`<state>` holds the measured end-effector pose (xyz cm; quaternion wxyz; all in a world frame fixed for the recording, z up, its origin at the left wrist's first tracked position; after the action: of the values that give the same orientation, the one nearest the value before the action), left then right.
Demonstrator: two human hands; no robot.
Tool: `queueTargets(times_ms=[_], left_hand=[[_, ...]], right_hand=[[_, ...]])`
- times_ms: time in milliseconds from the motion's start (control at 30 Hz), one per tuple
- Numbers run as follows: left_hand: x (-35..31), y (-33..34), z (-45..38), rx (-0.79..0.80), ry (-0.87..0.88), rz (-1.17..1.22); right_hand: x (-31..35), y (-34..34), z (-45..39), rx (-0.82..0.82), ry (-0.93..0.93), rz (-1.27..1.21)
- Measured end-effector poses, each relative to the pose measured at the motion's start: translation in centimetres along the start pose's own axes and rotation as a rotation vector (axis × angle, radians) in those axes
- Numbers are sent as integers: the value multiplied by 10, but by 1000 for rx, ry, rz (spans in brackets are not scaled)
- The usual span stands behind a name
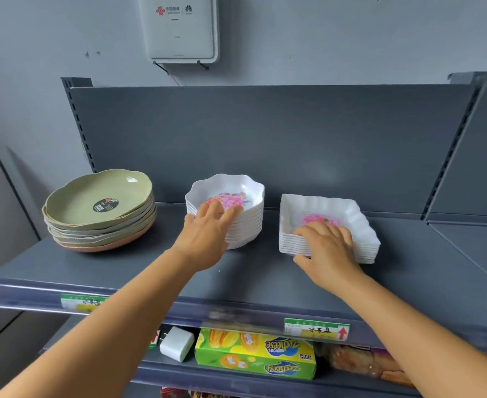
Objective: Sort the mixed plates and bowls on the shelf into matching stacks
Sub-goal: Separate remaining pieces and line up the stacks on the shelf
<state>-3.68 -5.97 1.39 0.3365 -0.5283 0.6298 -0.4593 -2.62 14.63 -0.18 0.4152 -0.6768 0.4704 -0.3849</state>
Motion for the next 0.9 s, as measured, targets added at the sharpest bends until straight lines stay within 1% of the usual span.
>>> queueTargets(times_ms=[100,200,333,367,433,500,567,633,733,800,900], left_hand=[[9,-15,9,-89,-5,34],[44,-32,24,-186,-100,44],[111,-33,52,-141,-328,-10],[129,-32,61,-131,-405,4],[164,-31,81,-148,-597,131],[196,-29,96,-185,-763,272],[221,-29,102,-243,-845,387],[239,-28,103,-273,-918,542],[252,-22,99,-214,-984,707],[258,-20,98,-211,-1018,758],[265,-17,96,-208,-1054,777]], right_hand=[[29,-12,-2,-17,-66,-21],[77,-18,-8,-25,-193,-63],[144,-13,-17,2,-342,-155],[161,-10,-20,23,-376,-184],[196,-2,-25,92,-417,-281],[224,9,-32,187,-387,-418],[246,20,-41,273,-310,-536],[263,31,-53,338,-249,-601],[278,43,-70,395,-155,-708],[282,50,-80,412,-84,-787],[285,57,-87,407,-42,-844]])
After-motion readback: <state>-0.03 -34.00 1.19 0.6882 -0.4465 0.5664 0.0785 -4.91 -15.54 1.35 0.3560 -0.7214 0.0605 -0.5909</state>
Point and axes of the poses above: each hand's wrist, its own z-axis away from the middle knuckle, its own y-axis out of the palm, x = y × z, the point moved 7 cm from there along -z, towards the middle knuckle, and after that the axes turned 1 degree about z, right-handed, at the moved point
